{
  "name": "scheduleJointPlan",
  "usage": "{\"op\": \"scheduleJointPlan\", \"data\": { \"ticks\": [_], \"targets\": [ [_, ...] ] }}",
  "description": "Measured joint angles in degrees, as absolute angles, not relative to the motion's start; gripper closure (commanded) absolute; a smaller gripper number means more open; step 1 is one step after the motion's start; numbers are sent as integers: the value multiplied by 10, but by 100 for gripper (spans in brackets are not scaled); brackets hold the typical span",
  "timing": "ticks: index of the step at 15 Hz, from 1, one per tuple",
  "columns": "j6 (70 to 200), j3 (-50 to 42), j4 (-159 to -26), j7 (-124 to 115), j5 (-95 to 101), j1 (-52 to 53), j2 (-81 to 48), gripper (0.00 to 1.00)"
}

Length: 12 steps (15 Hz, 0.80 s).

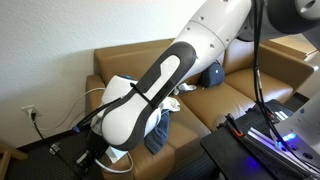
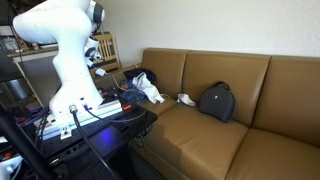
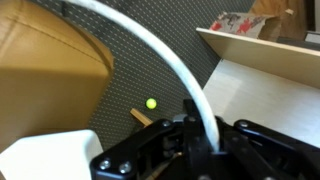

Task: Put the white adapter on the floor

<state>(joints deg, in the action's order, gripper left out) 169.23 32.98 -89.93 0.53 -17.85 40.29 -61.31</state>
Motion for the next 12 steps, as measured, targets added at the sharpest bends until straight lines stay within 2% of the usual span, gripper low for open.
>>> {"op": "scheduleJointPlan", "data": {
  "ticks": [5, 12],
  "targets": [
    [1806, 410, -817, 26, -124, 377, -702, 100],
    [1825, 408, -708, 25, -34, 414, -806, 100]
  ]
}}
